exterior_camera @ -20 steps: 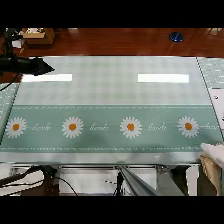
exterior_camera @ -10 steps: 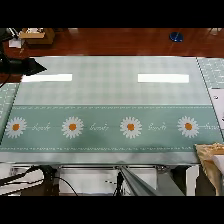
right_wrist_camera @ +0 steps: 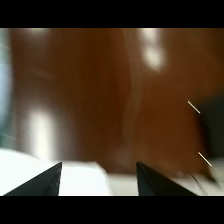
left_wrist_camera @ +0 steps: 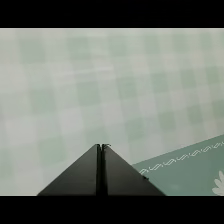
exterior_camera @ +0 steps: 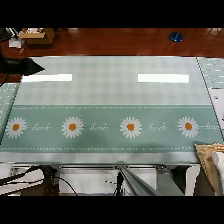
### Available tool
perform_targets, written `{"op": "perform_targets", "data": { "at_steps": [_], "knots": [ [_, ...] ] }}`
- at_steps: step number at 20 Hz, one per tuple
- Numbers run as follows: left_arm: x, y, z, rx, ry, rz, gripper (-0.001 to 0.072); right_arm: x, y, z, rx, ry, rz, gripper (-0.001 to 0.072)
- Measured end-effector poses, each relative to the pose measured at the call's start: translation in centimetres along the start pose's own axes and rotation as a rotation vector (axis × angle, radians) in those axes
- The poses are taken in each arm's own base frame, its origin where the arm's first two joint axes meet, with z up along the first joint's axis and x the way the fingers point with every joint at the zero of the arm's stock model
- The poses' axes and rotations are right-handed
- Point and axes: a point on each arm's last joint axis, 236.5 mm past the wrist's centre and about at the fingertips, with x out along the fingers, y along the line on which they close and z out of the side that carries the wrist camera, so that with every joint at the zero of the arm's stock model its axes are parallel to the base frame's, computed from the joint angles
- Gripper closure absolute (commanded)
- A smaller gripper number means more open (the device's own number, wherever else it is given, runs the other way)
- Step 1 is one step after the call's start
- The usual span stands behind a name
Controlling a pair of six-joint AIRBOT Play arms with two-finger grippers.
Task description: Fold the shirts.
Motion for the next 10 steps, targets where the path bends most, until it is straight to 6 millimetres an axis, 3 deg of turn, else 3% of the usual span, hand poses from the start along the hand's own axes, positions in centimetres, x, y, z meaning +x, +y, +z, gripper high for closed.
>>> {"op": "perform_targets", "data": {
  "at_steps": [1,2,3,6,8,10],
  "knots": [
    [0.0,-0.6,0.3,0.001,-0.012,-0.022,0.0436,0.0,3.7,2.0,-0.006,-0.074,0.148,0.0185],
    [0.1,-1.3,0.7,0.008,-0.029,-0.050,0.0229,-0.4,7.7,3.6,-0.013,-0.123,0.306,0.0185],
    [0.2,-2.6,1.3,0.028,-0.052,-0.093,0.0172,-1.3,12.4,4.8,-0.027,-0.153,0.488,0.0185],
    [1.0,-7.4,2.4,0.137,-0.097,-0.213,0.0172,-5.4,23.6,5.0,-0.142,-0.129,0.907,0.0184],
    [2.3,-10.2,1.7,0.205,-0.057,-0.230,0.0172,-8.0,29.7,2.4,-0.310,-0.055,1.081,0.0180],
    [4.3,-11.5,-0.5,0.255,0.052,-0.161,0.0172,-10.0,34.1,-0.7,-0.495,0.002,1.165,0.0169]
  ]
}}
